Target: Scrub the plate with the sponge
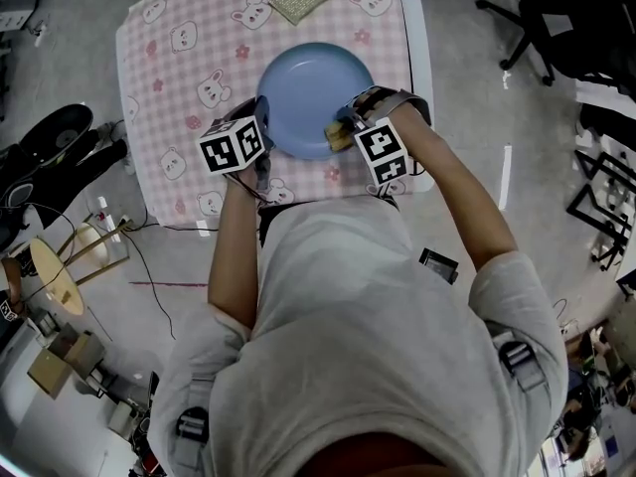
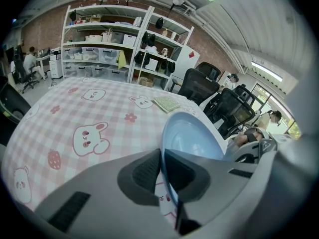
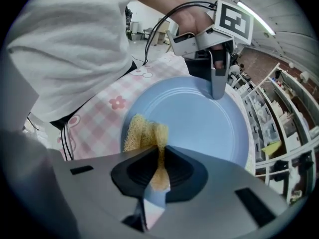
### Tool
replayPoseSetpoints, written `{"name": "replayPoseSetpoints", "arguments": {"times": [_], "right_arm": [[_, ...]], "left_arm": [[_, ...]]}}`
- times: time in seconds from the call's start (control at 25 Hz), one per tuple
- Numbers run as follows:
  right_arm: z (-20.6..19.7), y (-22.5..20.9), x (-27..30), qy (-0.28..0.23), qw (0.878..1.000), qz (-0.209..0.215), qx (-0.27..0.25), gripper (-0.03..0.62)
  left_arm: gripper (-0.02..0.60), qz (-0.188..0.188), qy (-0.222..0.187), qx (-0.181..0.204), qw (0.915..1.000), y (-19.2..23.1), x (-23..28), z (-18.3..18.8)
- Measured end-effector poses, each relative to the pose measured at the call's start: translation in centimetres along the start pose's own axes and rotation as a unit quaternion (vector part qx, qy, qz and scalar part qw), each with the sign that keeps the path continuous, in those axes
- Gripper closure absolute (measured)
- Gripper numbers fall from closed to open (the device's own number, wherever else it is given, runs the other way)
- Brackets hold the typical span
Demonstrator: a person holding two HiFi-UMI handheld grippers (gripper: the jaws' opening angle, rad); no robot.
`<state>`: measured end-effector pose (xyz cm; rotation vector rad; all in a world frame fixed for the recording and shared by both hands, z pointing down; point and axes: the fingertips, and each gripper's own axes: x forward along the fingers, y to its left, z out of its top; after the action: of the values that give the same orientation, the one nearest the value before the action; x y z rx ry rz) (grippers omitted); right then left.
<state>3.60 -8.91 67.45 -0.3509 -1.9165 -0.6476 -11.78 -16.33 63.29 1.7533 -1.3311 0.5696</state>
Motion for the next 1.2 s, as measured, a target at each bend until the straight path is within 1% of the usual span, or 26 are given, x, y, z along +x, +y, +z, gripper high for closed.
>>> {"name": "replayPoseSetpoints", "arguments": {"times": [0.16, 0.32, 0.4, 0.6, 0.72, 0.88, 1.0, 1.04, 1.08, 1.2], "right_arm": [[-2.5, -1.3, -0.4, 0.036, 0.999, -0.020, 0.006, 0.549], [-4.2, -3.3, -0.8, 0.075, 0.995, -0.063, 0.025, 0.549], [-4.7, -4.2, -1.1, 0.091, 0.992, -0.083, 0.034, 0.549], [-6.4, -5.5, -2.5, 0.149, 0.979, -0.135, 0.043, 0.550], [-7.3, -5.9, -3.7, 0.172, 0.970, -0.160, 0.064, 0.549], [-7.9, -5.7, -6.0, 0.166, 0.961, -0.182, 0.127, 0.549], [-8.0, -5.1, -7.8, 0.153, 0.950, -0.201, 0.185, 0.551], [-7.8, -4.8, -8.2, 0.147, 0.945, -0.206, 0.208, 0.551], [-7.5, -4.6, -8.6, 0.138, 0.939, -0.213, 0.232, 0.551], [-5.8, -4.1, -9.3, 0.099, 0.917, -0.234, 0.308, 0.551]], "left_arm": [[0.554, -0.003, -0.002, -0.004, 1.0000, 0.0, 0.0, -0.4], [0.553, -0.011, 0.000, -0.015, 0.9998, 0.3, 0.0, -1.0], [0.552, -0.009, -0.002, -0.017, 0.9998, 0.5, -0.1, -1.0], [0.551, -0.019, -0.003, -0.022, 0.9996, 0.1, 0.3, -1.3], [0.551, -0.018, -0.005, -0.024, 0.9995, 0.2, 0.2, -1.7], [0.549, -0.011, 0.001, -0.030, 0.9995, 0.7, 0.3, -2.4], [0.529, -0.006, 0.002, -0.023, 0.9997, 0.8, 0.4, -2.9], [0.499, -0.007, 0.002, -0.021, 0.9997, 0.8, 0.3, -3.0], [0.455, -0.008, 0.000, -0.021, 0.9998, 1.0, 0.1, -2.9], [0.448, -0.005, -0.015, -0.020, 0.9997, 1.7, -1.1, -2.3]]}}
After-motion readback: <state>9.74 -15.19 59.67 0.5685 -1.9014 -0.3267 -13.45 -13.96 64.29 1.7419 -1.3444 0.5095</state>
